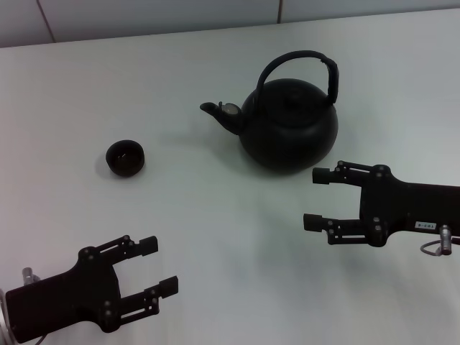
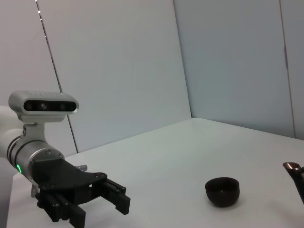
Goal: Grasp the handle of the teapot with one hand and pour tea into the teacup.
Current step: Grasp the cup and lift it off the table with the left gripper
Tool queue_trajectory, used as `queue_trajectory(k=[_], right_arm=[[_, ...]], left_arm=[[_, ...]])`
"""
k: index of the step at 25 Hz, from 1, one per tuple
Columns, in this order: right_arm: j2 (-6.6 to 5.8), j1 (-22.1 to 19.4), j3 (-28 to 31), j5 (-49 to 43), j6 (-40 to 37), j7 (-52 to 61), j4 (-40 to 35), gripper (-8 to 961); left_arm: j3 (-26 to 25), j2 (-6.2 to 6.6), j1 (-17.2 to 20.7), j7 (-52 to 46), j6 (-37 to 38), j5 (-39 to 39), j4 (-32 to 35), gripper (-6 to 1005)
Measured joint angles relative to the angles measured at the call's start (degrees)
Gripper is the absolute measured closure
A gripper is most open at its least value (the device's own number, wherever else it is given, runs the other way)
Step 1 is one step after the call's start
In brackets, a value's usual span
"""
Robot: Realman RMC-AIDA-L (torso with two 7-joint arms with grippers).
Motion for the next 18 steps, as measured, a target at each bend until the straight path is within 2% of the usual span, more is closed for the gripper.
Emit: queue_trajectory(k=[18], right_arm=[[0.05,0.93,0.11,0.09,0.07,0.06,0.33,133]], left_arm=[[-0.76,-0.32,-0.81,1.05,-0.44,-0.35,0.06,269]])
